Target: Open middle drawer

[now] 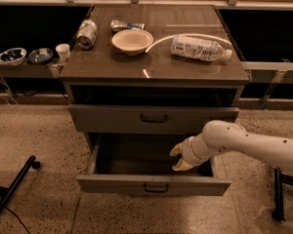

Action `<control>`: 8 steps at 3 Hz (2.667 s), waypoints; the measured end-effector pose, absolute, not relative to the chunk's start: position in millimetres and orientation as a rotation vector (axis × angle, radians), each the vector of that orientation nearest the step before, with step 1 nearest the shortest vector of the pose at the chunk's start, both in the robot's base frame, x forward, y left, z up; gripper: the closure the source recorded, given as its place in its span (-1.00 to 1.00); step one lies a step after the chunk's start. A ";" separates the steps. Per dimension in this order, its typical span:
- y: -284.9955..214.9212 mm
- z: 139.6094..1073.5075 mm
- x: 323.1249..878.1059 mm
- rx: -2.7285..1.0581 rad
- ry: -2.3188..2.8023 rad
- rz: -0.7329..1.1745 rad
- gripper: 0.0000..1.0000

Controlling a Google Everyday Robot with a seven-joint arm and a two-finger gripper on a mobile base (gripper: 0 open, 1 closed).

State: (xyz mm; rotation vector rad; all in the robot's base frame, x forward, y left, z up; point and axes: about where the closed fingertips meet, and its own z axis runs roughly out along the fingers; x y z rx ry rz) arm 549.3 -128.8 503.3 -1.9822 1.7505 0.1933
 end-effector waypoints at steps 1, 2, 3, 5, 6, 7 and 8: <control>-110.2 485.5 580.5 -1.989 1.781 0.240 0.53; -101.3 448.6 594.7 -1.992 1.835 0.282 0.96; -109.3 411.6 587.4 -1.953 1.901 0.329 1.00; -106.1 384.1 555.4 -2.004 1.909 0.410 1.00; -96.3 385.9 521.4 -2.093 1.851 0.521 1.00; -100.7 390.5 493.3 -2.132 1.843 0.576 1.00; -106.4 392.7 477.6 -2.137 1.860 0.616 1.00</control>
Offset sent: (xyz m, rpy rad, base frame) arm 0.0656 0.0365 -0.0972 -0.0237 0.1594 -0.0443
